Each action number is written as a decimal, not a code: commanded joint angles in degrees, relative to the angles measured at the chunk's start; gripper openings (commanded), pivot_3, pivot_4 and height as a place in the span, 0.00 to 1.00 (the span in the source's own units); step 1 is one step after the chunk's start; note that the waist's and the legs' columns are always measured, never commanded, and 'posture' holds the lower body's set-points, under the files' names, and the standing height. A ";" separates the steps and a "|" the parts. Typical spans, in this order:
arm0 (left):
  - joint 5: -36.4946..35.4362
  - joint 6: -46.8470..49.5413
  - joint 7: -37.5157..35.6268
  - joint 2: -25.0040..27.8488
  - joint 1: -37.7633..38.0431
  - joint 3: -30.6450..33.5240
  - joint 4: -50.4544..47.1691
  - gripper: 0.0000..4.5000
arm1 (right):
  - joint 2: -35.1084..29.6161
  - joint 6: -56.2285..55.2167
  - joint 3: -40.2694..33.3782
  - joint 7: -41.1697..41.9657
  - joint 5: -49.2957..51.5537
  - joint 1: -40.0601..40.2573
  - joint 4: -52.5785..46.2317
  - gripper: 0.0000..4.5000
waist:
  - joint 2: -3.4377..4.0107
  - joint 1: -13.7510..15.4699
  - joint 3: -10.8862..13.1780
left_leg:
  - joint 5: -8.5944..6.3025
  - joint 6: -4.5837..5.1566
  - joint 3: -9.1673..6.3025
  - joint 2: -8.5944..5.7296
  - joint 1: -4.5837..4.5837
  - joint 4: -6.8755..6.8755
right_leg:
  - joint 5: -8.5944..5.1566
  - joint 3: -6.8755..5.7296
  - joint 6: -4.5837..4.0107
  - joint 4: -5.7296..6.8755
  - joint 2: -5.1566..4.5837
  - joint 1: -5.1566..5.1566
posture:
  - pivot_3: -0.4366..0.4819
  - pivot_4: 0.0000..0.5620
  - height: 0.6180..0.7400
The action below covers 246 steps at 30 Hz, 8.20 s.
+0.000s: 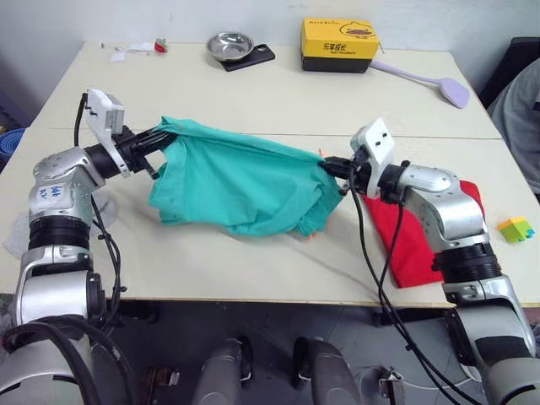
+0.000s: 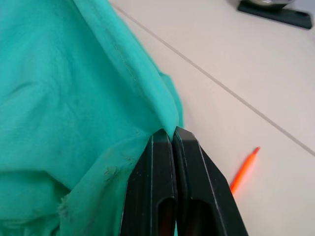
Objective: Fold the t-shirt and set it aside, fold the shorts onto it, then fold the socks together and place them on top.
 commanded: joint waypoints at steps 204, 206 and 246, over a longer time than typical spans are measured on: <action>0.10 -9.04 -12.29 -9.78 32.04 -10.18 -41.73 0.00 | 4.49 11.41 -11.91 -72.20 82.20 57.20 -47.02 0.99 | 0.17 1.51 -0.90 | -0.28 -0.22 -0.34 0.18 1.08 -1.16 | 0.19 0.33 -0.32 -1.39 -0.18 1.03 | 0.48 0.27 1.00; 1.76 -9.59 -10.22 -10.94 30.13 -10.04 -36.26 0.00 | 6.19 10.87 -11.53 -74.13 80.59 53.70 -43.80 0.99 | 0.10 1.44 -0.95 | -0.28 -0.21 -0.33 0.19 1.09 -1.15 | 0.23 0.34 -0.34 -1.39 -0.18 1.04 | 0.48 0.27 1.00; 9.54 3.94 10.43 -16.02 27.59 -9.20 -30.49 0.00 | 3.77 -8.27 14.16 -24.57 -7.01 21.82 -32.55 0.00 | 0.00 0.03 -1.38 | 0.14 -0.31 -0.30 0.26 0.90 -1.17 | 0.26 0.14 -0.35 -1.25 -0.08 0.81 | 0.48 0.27 1.00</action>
